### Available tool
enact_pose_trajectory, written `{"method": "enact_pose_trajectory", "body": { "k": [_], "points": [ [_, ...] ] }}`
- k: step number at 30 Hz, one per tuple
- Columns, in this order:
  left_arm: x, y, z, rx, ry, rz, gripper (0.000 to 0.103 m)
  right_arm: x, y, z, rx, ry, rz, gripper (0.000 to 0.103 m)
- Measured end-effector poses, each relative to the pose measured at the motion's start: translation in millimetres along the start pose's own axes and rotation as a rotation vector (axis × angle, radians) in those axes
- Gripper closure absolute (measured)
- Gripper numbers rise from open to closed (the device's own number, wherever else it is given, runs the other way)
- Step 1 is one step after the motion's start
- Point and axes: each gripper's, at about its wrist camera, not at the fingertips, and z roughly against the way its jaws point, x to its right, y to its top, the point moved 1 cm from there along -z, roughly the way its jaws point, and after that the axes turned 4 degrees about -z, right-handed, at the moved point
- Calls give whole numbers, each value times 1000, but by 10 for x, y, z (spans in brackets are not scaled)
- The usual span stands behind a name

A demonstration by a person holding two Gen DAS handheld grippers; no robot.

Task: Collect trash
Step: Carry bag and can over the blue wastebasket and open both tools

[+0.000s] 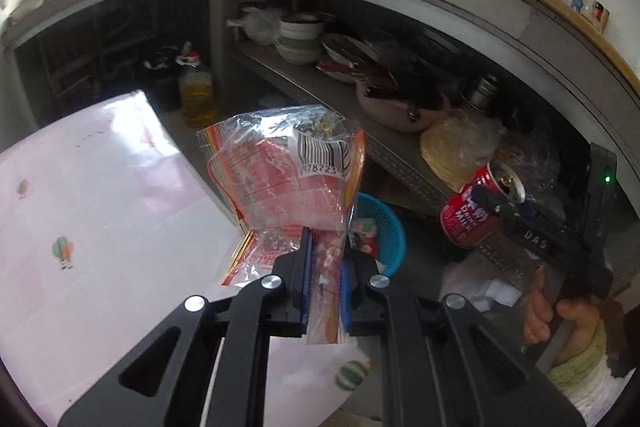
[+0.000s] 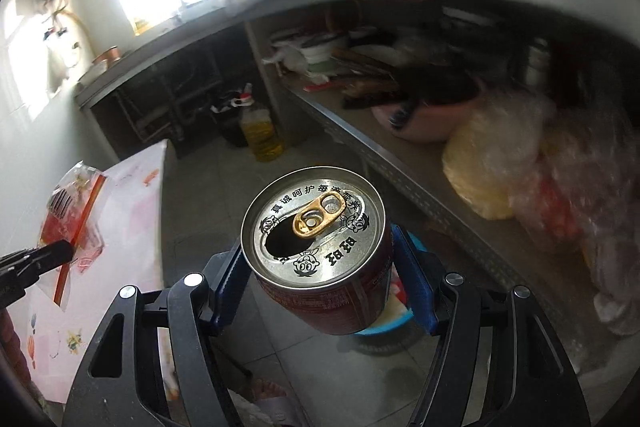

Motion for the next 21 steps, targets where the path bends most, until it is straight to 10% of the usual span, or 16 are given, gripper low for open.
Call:
{"method": "enact_pose_trajectory", "body": {
  "k": [6,15,21],
  "points": [
    [317,403,-1104,-235,-132,7,92,461,-146,-418,-91,-36,-118,39],
    [925,515,-2945,-552,-84,-137,88,938,-283,-746,-165,-94,-227,39],
    [993,341,-3640,-653,-61,-87,51,1100,-348,-869,-202,-131,-260,39]
  ]
}}
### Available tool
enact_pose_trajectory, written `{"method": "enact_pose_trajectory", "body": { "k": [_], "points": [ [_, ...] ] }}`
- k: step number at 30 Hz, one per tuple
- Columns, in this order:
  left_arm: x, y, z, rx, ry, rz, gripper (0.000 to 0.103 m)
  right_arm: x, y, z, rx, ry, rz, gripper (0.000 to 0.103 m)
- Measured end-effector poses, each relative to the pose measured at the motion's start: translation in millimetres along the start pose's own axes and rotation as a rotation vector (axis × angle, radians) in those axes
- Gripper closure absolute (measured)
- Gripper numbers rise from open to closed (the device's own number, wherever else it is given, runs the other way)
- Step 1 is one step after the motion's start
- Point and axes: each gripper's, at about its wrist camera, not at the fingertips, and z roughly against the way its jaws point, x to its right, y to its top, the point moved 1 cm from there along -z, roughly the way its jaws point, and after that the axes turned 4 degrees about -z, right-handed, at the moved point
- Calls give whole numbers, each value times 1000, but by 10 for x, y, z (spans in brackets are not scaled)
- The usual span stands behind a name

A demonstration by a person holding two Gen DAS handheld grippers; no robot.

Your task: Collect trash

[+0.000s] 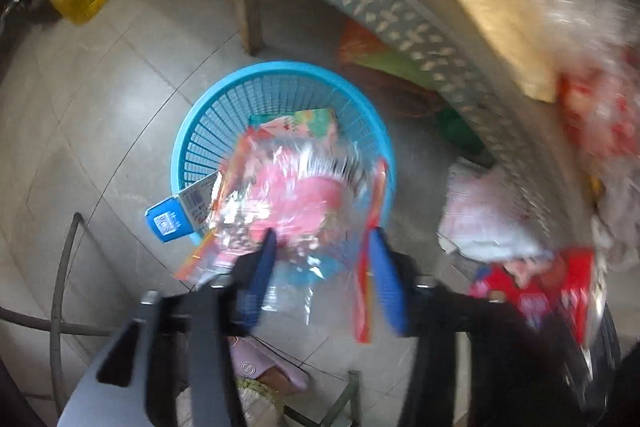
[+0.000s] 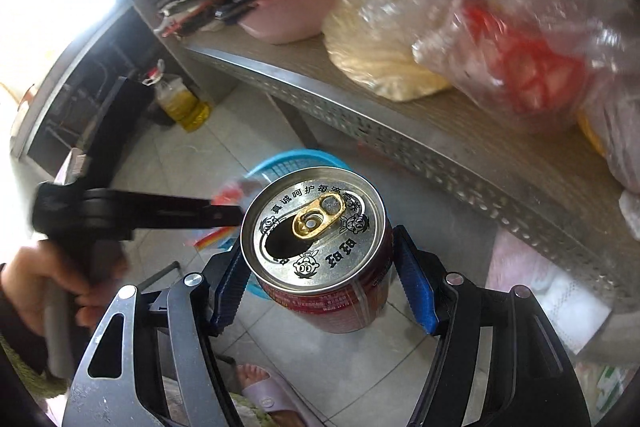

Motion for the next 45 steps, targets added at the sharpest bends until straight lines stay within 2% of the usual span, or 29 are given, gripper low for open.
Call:
{"method": "enact_pose_trajectory", "body": {
  "k": [3,6,9,16,18,21,23,26,29,34,38,40,42,45],
  "points": [
    [-47,36,-91,-22,-13,46,46,17,-1,-66,-7,-10,2,39],
    [-86,-20,15,-2,-62,52,42,-7,-6,-135,-12,-14,11,39],
    [-146,-84,225,33,-66,47,42,-82,11,-221,-19,-10,25,39],
    [-401,-317,1134,178,-72,59,39,-405,246,-405,1,22,62,38],
    [-464,-472,1421,231,-49,48,36,-507,295,-578,-34,3,78,38],
    [-546,-777,1817,322,-8,43,31,-620,277,-884,-94,-80,126,28],
    [-604,-1059,2038,376,-5,64,28,-631,224,-951,-112,-108,141,28],
    [-714,-1487,2261,438,-4,95,26,-574,116,-774,-90,-81,115,28],
    [-811,-1964,2456,516,30,151,25,-503,14,-543,-67,-77,116,28],
    [-896,-2671,2637,629,51,241,23,-518,-130,-57,-28,-65,171,28],
    [-890,-3176,2777,711,122,289,17,-761,-275,376,24,-12,293,25],
    [-847,-3438,2841,743,154,312,9,-938,-375,614,56,35,364,19],
    [-815,-3673,2897,782,188,356,6,-1116,-496,833,83,88,427,14],
    [-769,-3965,2929,817,235,411,6,-1403,-756,1107,103,158,518,8]
  ]
}}
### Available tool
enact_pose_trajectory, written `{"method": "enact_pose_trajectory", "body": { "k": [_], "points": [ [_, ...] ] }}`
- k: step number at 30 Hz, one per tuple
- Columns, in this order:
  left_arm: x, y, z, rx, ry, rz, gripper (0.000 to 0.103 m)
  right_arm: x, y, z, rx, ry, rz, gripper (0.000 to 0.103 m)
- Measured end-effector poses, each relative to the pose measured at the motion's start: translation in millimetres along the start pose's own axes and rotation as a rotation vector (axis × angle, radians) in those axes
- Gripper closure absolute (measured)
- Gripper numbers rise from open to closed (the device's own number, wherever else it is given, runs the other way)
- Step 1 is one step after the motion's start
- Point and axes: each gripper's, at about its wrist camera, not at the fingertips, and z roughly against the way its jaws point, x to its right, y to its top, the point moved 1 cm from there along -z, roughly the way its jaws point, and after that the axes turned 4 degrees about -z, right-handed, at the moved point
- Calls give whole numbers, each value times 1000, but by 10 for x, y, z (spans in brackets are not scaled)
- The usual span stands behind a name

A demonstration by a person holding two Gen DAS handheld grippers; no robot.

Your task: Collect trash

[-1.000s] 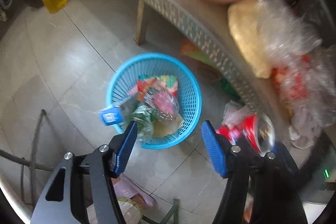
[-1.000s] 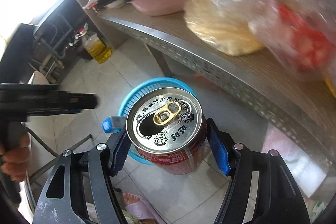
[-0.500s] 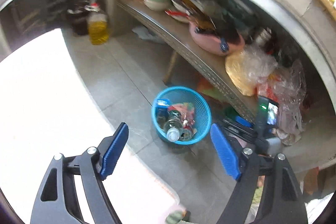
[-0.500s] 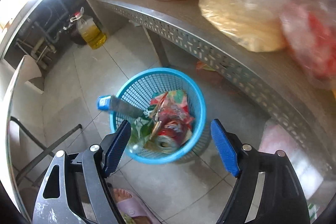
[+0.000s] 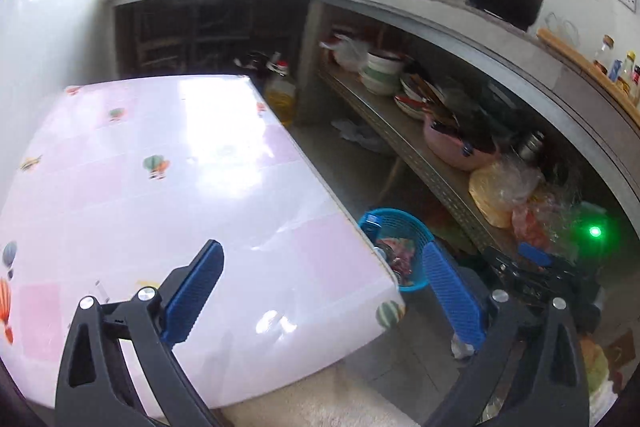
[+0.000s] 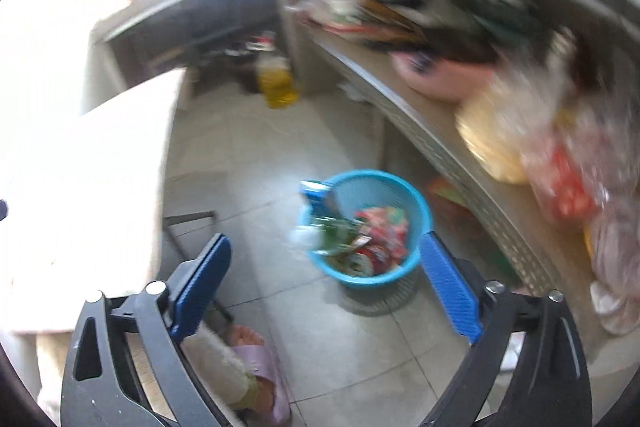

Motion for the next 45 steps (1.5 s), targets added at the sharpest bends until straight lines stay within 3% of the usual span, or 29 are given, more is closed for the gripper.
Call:
{"method": "enact_pose_trajectory", "body": {
  "k": [7,11,16,19,23,45],
  "points": [
    [-257,-277,314,26,190,80,6,-815,-225,292,15,76,161,8],
    [-414,-431,427,14,295,119,6,-1112,-324,360,34,34,240,8],
    [-458,-567,496,-19,461,95,6,-1299,-398,430,89,-64,331,8],
    [-433,-647,473,-58,486,78,6,-1356,-445,428,92,-106,365,8],
    [-478,-759,439,-121,517,82,6,-1282,-445,452,74,-90,333,8],
    [-261,-680,310,-180,524,60,6,-716,-419,351,6,-150,158,8]
  ]
}}
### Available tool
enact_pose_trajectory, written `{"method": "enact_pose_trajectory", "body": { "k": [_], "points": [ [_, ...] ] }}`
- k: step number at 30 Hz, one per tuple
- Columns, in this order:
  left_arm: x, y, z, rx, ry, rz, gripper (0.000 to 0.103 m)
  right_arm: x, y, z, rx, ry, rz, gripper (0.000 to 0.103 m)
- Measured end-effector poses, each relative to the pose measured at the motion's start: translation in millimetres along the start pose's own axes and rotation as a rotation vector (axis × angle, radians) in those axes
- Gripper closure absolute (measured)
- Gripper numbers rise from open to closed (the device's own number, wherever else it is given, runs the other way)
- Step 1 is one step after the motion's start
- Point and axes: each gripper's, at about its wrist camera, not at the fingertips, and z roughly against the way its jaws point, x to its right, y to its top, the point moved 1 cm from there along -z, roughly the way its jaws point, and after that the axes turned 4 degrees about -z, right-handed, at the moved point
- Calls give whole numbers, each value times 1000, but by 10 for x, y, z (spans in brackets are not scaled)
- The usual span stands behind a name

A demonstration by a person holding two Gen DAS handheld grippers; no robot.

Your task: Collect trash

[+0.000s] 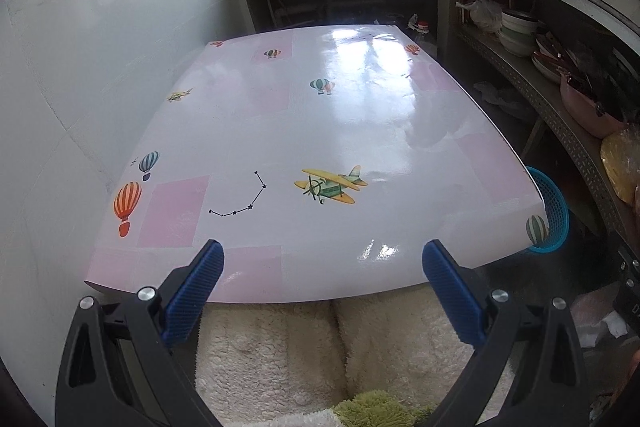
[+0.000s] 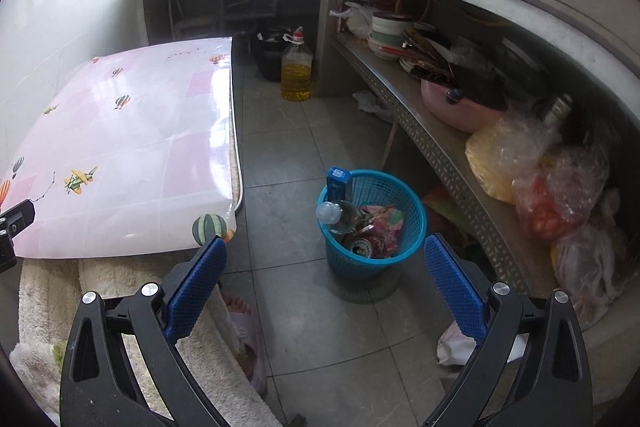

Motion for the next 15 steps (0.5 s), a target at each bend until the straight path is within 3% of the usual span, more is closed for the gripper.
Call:
{"method": "enact_pose_trajectory", "body": {
  "k": [15],
  "points": [
    [105,-30,-10,-23,-21,-32,6,29,14,-29,-6,2,-3,8]
  ]
}}
